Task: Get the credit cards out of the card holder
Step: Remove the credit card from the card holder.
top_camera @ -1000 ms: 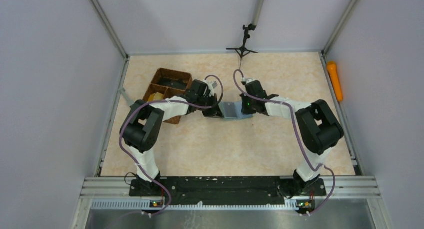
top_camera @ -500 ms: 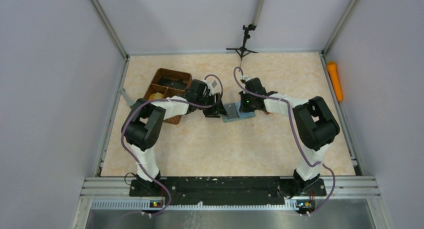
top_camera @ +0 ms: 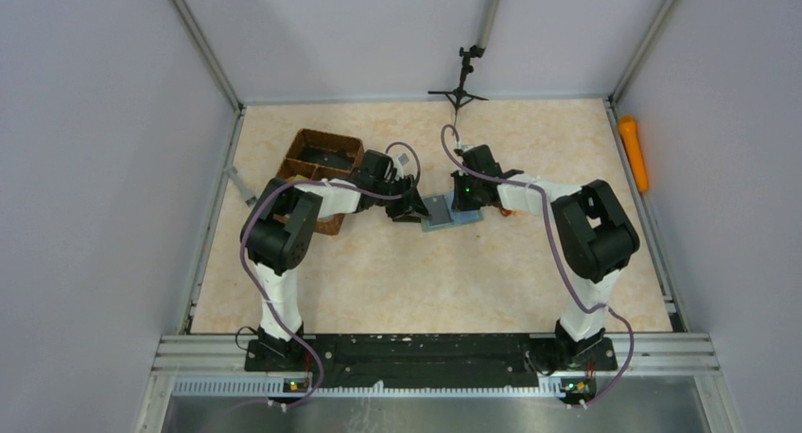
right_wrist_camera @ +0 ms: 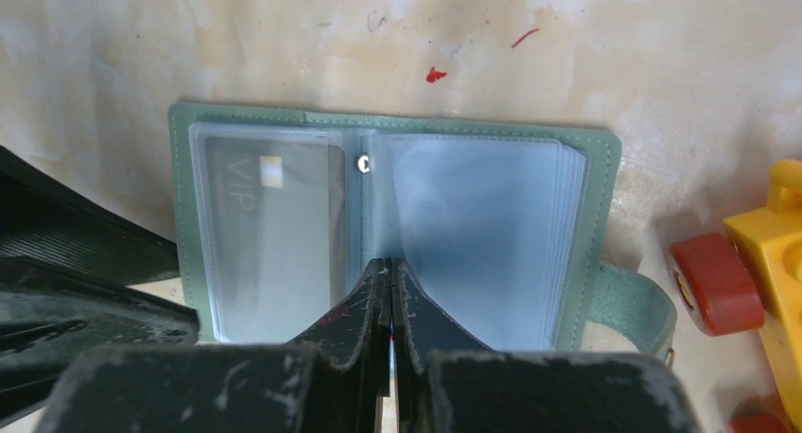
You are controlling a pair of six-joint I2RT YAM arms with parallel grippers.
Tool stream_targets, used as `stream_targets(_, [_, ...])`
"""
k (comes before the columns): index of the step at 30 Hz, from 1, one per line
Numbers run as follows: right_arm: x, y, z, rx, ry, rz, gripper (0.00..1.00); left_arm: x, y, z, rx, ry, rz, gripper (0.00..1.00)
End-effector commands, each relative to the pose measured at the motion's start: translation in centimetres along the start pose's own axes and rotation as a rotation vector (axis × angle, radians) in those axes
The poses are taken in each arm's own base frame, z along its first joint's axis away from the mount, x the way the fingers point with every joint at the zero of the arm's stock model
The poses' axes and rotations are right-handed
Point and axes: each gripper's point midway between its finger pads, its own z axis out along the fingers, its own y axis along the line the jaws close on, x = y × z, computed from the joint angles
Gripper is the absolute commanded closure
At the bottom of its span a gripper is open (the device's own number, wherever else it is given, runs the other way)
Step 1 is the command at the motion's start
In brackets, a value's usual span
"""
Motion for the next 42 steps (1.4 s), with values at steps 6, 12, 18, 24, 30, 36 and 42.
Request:
stream_targets(6, [3.5,-0.8,2.1,0.005,0.150,0.012,1.00,-0.8,-3.5,1.3,0.301,-0.017,-0.015,0.63])
stream_targets(12, [3.6,0.0,2.1,-0.038,0.154,0.015,1.00,-1.7,-5.8,-1.0,0.386,-0.083,0.065,0.74])
stream_targets(18, [3.5,1.2,1.8,-0.110,0.145,0.016,1.00,-2.3,-6.6,-2.3,0.390,-0.130,0.122,0.84])
stream_targets(24, [3.4,3.8,1.3,-0.261,0.141,0.023,1.00,-2.1,-6.9,-2.5,0.413,-0.110,0.128,0.86])
stream_targets(30, [3.5,4.7,1.2,-0.313,0.145,0.032,1.00,-2.0,-7.6,-3.7,0.428,-0.117,0.163,0.87])
stream_targets(36, [3.7,5.1,1.2,-0.338,0.153,0.040,1.00,-1.7,-6.9,-3.2,0.404,-0.094,0.141,0.74])
stream_targets(42, [3.8,5.1,1.3,-0.342,0.159,0.042,1.00,-1.6,-5.4,-2.3,0.332,-0.074,0.105,0.74])
